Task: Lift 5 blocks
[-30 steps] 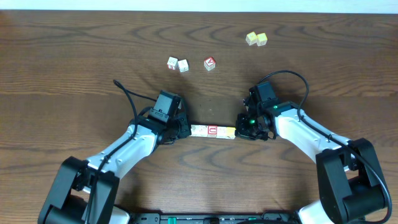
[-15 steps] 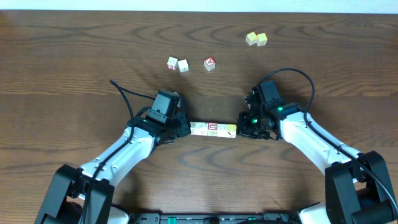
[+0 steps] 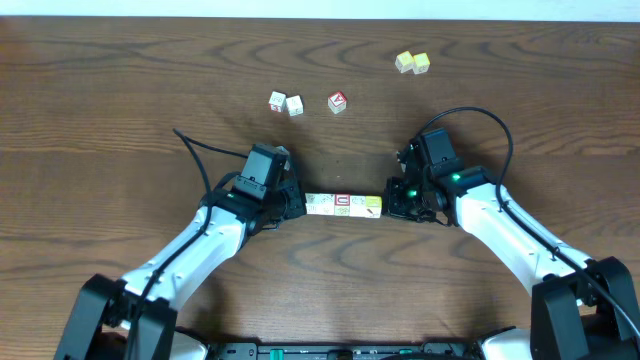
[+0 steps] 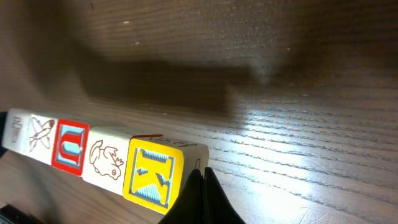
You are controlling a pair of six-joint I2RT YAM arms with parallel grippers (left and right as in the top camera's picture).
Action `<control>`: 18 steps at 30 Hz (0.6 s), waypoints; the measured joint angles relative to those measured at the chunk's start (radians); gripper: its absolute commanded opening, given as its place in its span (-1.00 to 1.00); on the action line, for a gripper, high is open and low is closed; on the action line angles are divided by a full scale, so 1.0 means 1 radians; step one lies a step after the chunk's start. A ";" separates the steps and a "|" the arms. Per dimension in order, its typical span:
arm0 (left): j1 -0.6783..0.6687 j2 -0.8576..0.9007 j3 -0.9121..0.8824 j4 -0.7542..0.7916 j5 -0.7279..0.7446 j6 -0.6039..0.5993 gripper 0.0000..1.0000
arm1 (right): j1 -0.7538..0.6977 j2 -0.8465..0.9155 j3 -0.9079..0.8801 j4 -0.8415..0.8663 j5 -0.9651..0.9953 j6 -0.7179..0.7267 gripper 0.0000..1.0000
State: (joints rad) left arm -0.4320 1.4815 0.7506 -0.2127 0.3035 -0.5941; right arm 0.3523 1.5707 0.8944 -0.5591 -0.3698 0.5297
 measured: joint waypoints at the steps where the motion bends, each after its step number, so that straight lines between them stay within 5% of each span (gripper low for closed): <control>1: 0.000 -0.010 0.000 0.000 0.000 0.000 -0.86 | 0.000 -0.004 0.000 0.000 0.001 0.000 -0.98; 18: 0.002 -0.108 0.000 -0.020 0.005 0.000 -0.86 | 0.000 -0.079 0.004 -0.033 0.003 0.000 -0.98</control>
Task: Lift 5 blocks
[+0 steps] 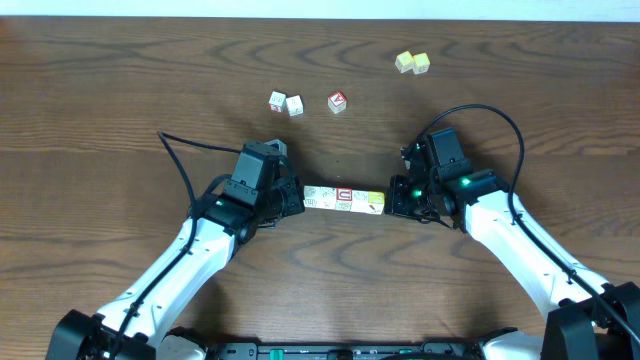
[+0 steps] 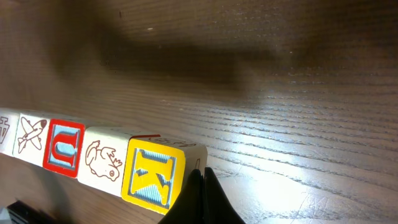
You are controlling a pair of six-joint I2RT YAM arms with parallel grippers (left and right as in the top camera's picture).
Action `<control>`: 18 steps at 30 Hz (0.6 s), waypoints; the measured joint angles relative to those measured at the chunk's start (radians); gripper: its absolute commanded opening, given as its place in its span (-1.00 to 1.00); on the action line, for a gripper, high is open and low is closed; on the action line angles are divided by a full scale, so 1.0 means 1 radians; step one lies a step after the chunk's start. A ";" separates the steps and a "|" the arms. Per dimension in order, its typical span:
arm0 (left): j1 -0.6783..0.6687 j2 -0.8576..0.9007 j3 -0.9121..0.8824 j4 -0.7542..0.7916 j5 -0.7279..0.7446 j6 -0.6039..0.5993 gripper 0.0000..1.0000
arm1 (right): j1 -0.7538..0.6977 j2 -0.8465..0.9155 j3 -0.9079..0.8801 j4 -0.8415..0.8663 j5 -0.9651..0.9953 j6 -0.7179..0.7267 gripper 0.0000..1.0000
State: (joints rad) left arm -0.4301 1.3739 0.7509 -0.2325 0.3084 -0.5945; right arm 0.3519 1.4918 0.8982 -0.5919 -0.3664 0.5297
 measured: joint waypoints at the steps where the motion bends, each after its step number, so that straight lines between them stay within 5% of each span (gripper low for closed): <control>1: 0.000 -0.002 0.000 -0.001 0.000 0.000 -0.86 | 0.000 0.000 0.000 0.000 0.000 0.000 -0.98; 18: 0.004 -0.025 0.000 -0.034 0.002 -0.004 -0.86 | -0.002 -0.066 0.040 -0.005 -0.006 0.001 -0.98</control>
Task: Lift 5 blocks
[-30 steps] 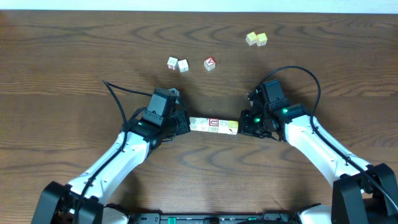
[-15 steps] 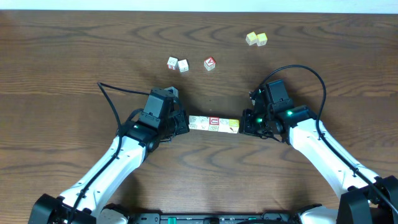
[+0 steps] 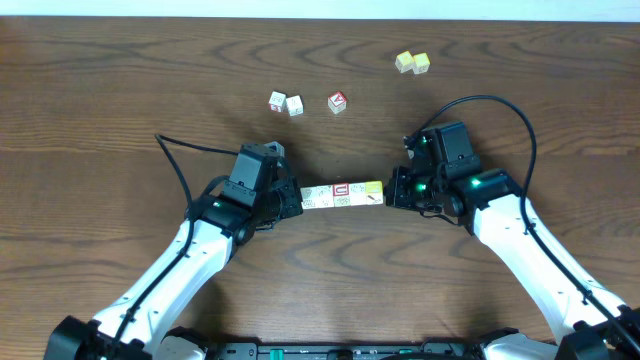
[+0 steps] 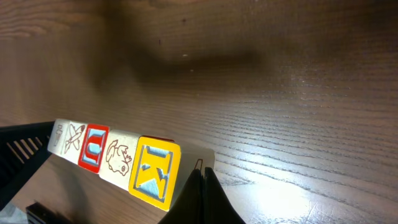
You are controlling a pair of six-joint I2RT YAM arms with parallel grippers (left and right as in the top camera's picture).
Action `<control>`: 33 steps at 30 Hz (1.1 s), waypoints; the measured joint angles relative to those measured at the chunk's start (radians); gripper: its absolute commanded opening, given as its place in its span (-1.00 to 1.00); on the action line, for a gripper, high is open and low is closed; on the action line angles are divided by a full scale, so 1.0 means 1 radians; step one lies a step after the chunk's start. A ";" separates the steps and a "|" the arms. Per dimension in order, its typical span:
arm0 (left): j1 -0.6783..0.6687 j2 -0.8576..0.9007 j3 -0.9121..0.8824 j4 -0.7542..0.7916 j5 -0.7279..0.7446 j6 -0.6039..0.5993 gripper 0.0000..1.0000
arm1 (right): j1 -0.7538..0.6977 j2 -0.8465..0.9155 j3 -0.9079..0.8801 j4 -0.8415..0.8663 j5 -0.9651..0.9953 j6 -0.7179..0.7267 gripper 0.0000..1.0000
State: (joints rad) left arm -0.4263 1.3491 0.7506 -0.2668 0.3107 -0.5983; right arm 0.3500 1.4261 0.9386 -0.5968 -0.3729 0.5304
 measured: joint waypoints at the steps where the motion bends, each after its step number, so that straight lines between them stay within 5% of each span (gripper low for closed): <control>1: 0.000 -0.008 0.000 0.000 0.000 0.000 -0.86 | 0.000 -0.003 0.000 -0.001 0.000 0.001 -0.98; 33: 0.001 -0.085 0.000 0.002 0.008 -0.004 -0.86 | 0.000 -0.090 0.001 -0.048 0.005 0.030 -0.98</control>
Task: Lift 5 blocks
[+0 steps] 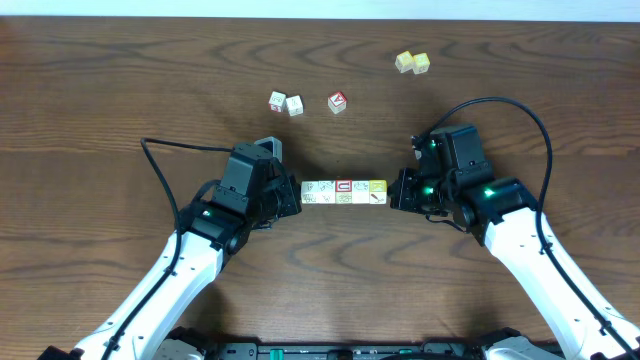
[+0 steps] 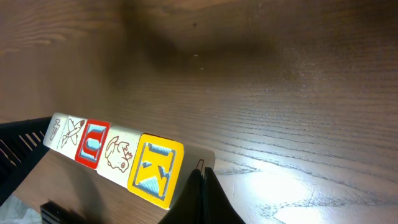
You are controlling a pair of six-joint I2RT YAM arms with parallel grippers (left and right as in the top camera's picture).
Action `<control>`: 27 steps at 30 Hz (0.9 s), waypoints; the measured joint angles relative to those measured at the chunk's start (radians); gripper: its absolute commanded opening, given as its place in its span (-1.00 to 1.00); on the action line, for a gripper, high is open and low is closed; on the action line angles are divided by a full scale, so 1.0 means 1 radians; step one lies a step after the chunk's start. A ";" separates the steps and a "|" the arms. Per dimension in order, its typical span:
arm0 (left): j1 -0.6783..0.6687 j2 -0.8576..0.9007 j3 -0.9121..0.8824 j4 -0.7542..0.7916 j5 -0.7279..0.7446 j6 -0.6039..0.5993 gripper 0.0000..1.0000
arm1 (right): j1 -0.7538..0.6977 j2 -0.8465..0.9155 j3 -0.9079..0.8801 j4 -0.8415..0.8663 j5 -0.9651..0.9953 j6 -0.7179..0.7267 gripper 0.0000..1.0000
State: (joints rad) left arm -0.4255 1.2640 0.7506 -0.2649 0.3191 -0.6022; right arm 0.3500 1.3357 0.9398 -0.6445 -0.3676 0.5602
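Observation:
A row of several lettered and pictured blocks [image 1: 343, 191] hangs level above the wooden table, squeezed end to end between my two grippers. My right gripper [image 1: 393, 192] is shut, its joined fingertips [image 2: 200, 171] pressed against the side of the yellow K block [image 2: 155, 172]. The U block [image 2: 92, 137] and picture blocks run leftward to my left gripper [image 1: 295, 195], seen as a black shape [image 2: 18, 149] at the row's far end. Whether the left jaws are open or shut does not show. The row's shadow [image 2: 199, 37] lies well away from it on the table.
Loose blocks lie at the back of the table [image 1: 120, 90]: two white ones [image 1: 285, 103], a red one [image 1: 337, 102], and a yellow pair [image 1: 412, 63] further right. A black cable loops beside each arm.
Both grippers and the row of blocks between them stand a little further back and higher. The row is now level, and its shadow lies further from it.
At first the row sat low near the table between both grippers, its shadow close by. At each later moment the row, still pinched end to end, stood higher with the shadow further off. It now hangs level above the table.

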 measured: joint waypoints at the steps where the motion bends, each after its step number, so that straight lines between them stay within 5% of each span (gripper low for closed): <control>1: 0.000 0.000 0.000 0.000 0.000 0.000 -0.86 | 0.000 0.000 0.000 -0.001 0.000 0.000 -0.98; 27: 0.000 -0.031 0.000 0.002 0.001 0.000 -0.86 | 0.000 0.000 0.000 -0.013 0.000 0.000 -0.98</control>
State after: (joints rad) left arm -0.4255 1.2331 0.7506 -0.2626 0.3199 -0.6022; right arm 0.3500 1.3357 0.9398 -0.6575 -0.3676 0.5602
